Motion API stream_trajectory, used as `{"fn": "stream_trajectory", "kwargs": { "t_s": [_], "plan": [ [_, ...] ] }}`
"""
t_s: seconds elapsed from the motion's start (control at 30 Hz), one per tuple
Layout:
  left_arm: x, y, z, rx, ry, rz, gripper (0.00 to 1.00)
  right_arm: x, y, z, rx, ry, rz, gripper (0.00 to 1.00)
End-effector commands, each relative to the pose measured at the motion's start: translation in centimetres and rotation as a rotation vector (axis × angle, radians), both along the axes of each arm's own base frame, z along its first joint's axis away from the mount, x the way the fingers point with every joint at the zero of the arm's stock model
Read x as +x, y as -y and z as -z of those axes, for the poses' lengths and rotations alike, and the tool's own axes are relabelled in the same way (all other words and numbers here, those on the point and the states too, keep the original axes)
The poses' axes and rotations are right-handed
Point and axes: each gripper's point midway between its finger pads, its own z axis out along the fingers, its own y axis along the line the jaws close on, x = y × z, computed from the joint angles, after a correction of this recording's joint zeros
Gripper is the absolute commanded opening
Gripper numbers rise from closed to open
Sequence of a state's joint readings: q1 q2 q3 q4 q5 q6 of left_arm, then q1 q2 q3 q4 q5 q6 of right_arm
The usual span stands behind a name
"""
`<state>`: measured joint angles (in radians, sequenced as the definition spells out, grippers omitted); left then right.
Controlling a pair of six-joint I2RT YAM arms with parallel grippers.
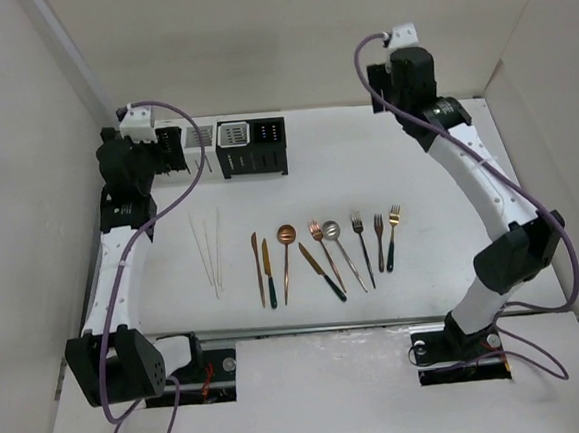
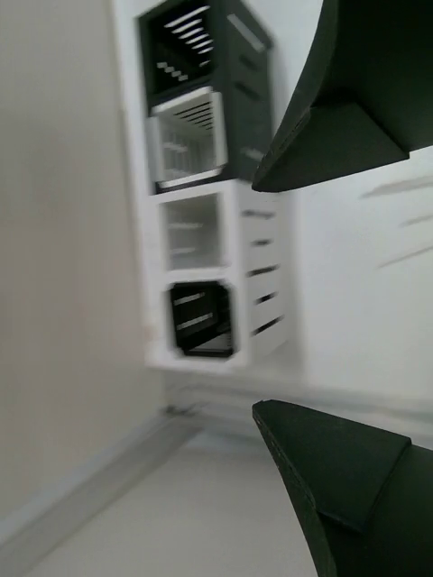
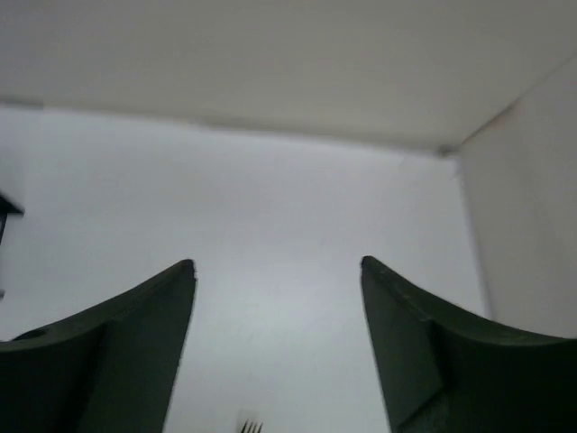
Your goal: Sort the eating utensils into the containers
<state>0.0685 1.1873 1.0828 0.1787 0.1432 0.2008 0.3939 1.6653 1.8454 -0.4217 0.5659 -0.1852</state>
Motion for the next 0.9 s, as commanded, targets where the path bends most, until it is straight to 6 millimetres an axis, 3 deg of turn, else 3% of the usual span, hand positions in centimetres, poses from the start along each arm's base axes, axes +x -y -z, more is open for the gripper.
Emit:
{"fn": "stream_trajectory", "kwargs": {
  "t_s": [0.0,0.07,0.1,0.13,0.2,0.23,0.3,0.4,0.73,0.8,0.87],
  "plan": [
    [-2.8,-0.2,8.2,-0.211,-0.302,-0.114,1.0,-7.1,2.5,16.7,0.416,-0.649,0.073,0.74],
    [-5.2,0.6,13.9,-0.255,-0.528,-0.136,1.0,-9.8,3.0,21.4,0.487,-0.782,0.127,0.7],
    [-6.0,1.4,15.2,-0.26,-0.594,-0.113,1.0,-12.0,3.6,24.7,0.472,-0.859,0.183,0.7],
    [-7.6,2.2,17.7,-0.265,-0.715,-0.098,1.0,-12.7,3.4,25.0,0.489,-0.847,0.2,0.7],
    [-8.9,3.3,19.3,-0.264,-0.805,-0.087,0.96,-13.9,2.9,26.6,0.505,-0.854,0.196,0.76],
    [-9.5,3.1,20.0,-0.259,-0.84,-0.1,0.92,-14.3,2.4,26.2,0.524,-0.836,0.179,0.81],
    [-10.6,2.9,21.8,-0.235,-0.927,-0.133,0.72,-14.6,2.7,26.7,0.531,-0.83,0.209,0.81],
    [-10.5,2.6,22.3,-0.264,-0.97,-0.134,0.47,-14.6,2.7,26.6,0.494,-0.818,0.218,0.81],
    [-11.2,2.9,27.4,-0.293,-1.175,-0.174,0.45,-14.6,2.7,27.3,0.426,-0.825,0.224,0.81],
    [-11.6,3.2,28.4,-0.309,-1.218,-0.181,0.4,-14.7,3.2,26.9,0.41,-0.811,0.242,0.81],
    [-11.9,2.9,29.8,-0.322,-1.266,-0.204,0.27,-14.7,3.5,25.9,0.402,-0.787,0.236,0.81]
  ]
}}
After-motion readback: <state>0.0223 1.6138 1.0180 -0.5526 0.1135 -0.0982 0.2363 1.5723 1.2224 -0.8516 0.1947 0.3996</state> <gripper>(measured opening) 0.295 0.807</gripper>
